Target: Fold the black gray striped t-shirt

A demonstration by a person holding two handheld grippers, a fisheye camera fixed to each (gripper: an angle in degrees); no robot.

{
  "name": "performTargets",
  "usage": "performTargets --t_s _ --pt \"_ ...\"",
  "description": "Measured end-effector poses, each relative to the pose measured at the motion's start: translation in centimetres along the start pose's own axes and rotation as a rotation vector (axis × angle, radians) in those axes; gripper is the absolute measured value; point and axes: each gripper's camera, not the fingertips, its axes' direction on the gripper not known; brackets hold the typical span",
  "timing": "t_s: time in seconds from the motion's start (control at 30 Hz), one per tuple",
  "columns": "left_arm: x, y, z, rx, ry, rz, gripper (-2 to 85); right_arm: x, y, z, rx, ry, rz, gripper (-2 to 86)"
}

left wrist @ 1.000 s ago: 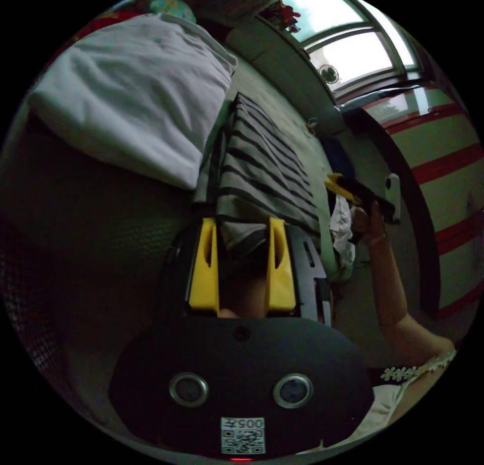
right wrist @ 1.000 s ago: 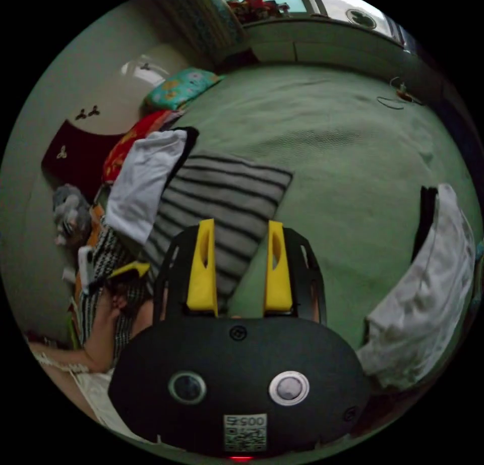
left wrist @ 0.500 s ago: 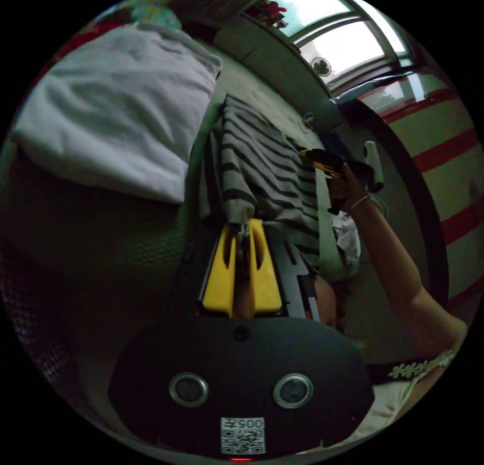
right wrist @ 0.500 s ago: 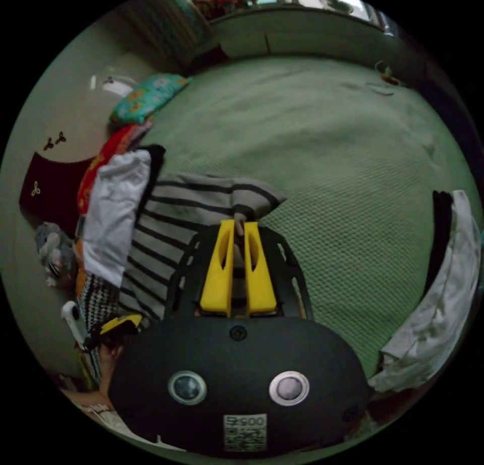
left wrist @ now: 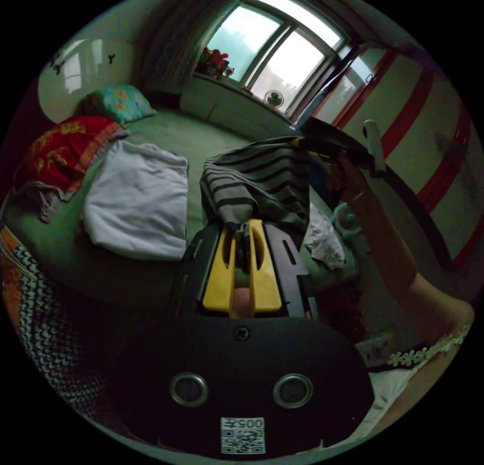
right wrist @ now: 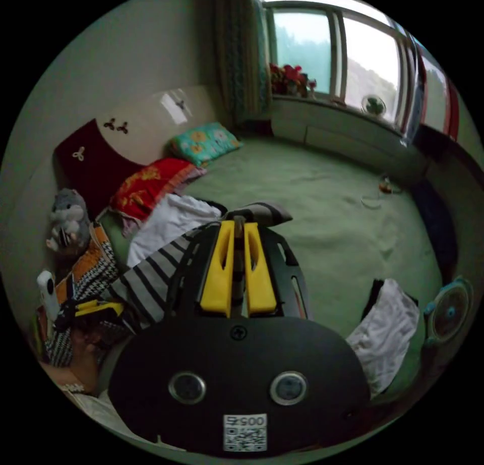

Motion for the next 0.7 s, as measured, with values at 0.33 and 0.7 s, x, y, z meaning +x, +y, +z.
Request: performTargets --t_s 0.33,0.7 --pt "-5.0 -2.4 1.9 -0.043 -0.336 -0.219 6.4 -8.4 -6.9 9.9 -0.115 -0.149 0.072 4.5" --pt "-1.4 2.9 4.9 0.024 -0.435 -0.301 8.7 -13.8 10.5 14.6 -0.297 -0.328 -0.119 4.1"
